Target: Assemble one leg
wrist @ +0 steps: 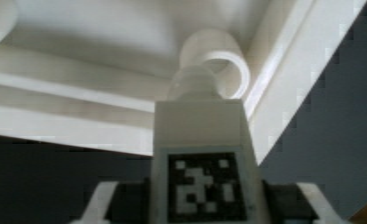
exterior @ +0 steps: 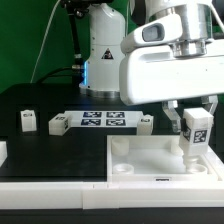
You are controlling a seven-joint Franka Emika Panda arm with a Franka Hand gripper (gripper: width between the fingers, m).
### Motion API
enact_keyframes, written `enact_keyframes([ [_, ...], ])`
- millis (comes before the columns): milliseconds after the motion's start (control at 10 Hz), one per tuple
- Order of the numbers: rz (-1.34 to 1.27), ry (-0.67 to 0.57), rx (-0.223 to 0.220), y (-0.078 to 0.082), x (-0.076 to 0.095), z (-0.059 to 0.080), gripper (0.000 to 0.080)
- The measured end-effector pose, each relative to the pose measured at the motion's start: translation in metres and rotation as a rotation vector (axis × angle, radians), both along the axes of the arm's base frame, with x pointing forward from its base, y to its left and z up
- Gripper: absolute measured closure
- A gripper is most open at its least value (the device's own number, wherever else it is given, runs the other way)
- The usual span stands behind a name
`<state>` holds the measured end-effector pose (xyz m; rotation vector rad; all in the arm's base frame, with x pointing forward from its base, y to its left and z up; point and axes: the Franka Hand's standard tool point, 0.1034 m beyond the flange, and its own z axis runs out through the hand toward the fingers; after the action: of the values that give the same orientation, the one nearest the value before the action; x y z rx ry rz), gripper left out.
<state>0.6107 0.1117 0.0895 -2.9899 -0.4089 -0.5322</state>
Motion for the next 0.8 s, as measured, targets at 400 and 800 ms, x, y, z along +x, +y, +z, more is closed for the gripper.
enact_keyframes([
  [400, 0.011, -0.015, 0.001, 0.008, -0.001, -0.004, 0.0509],
  [800, 0.007, -0.055, 0.004, 0.009, 0.001, -0.018, 0.0509],
])
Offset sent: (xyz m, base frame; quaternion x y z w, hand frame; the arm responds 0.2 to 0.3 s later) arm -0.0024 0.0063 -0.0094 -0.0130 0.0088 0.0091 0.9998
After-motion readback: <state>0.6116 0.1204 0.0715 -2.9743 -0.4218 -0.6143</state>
